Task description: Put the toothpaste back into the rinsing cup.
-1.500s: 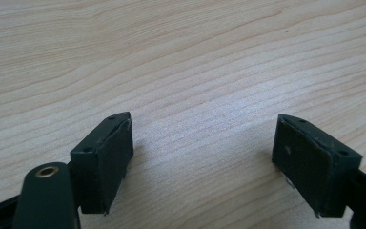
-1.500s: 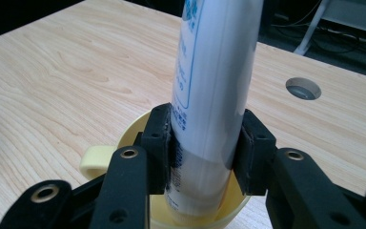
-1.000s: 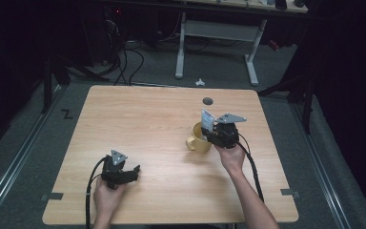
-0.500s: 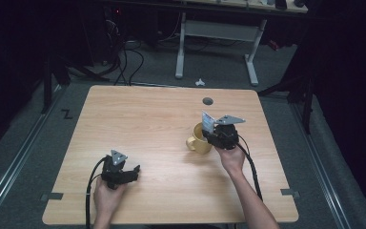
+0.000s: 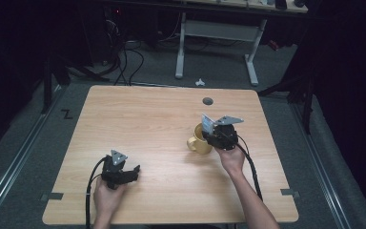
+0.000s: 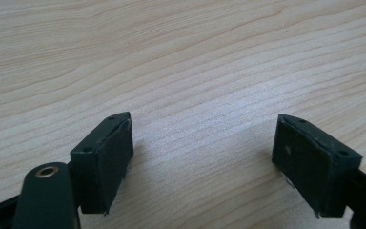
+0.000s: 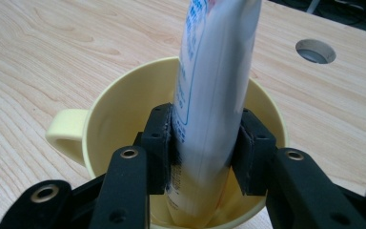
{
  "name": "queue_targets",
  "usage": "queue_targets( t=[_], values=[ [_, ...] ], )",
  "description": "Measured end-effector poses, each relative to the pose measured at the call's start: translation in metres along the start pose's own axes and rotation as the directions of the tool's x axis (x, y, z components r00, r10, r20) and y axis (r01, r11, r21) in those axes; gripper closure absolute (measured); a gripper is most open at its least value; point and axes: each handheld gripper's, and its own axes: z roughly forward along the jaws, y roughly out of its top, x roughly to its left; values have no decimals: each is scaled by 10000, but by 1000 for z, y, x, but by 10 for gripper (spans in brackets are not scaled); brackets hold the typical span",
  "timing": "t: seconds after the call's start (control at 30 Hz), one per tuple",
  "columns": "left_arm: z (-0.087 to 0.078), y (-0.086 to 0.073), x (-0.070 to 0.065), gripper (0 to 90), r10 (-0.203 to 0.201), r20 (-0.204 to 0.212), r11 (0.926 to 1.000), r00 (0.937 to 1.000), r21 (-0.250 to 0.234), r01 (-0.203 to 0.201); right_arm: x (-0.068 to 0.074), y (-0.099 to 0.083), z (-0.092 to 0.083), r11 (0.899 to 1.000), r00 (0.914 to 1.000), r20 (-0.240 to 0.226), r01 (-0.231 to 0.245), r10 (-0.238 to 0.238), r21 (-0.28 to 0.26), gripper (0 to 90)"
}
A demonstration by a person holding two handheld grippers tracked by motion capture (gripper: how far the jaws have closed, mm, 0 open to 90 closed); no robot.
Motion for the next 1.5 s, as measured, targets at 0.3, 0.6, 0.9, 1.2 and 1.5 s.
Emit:
queue_targets(
  t=[0.3, 0.6, 0.9, 1.2, 1.5],
  values=[
    [0, 0, 0, 221, 2, 0, 10000, 10000, 0, -2, -1, 0, -1, 10000, 10000, -42, 9, -9, -39, 628],
    [0, 0, 0, 221, 4, 0, 10000, 10000, 1, -4, 0, 0, -1, 9998, 9998, -67, 191, -191, -15, 607],
    [0, 0, 0, 221, 4, -1, 10000, 10000, 0, -4, 3, 0, 1, 9988, 9988, 77, 481, -482, 98, 578],
    [0, 0, 0, 222, 3, 4, 10000, 10000, 2, -3, 3, 0, 1, 9990, 9990, -18, 448, -448, 51, 539],
    [0, 0, 0, 222, 4, 5, 10000, 10000, 1, -4, 7, 1, 1, 9977, 9978, 82, 663, -664, 118, 494]
  ],
)
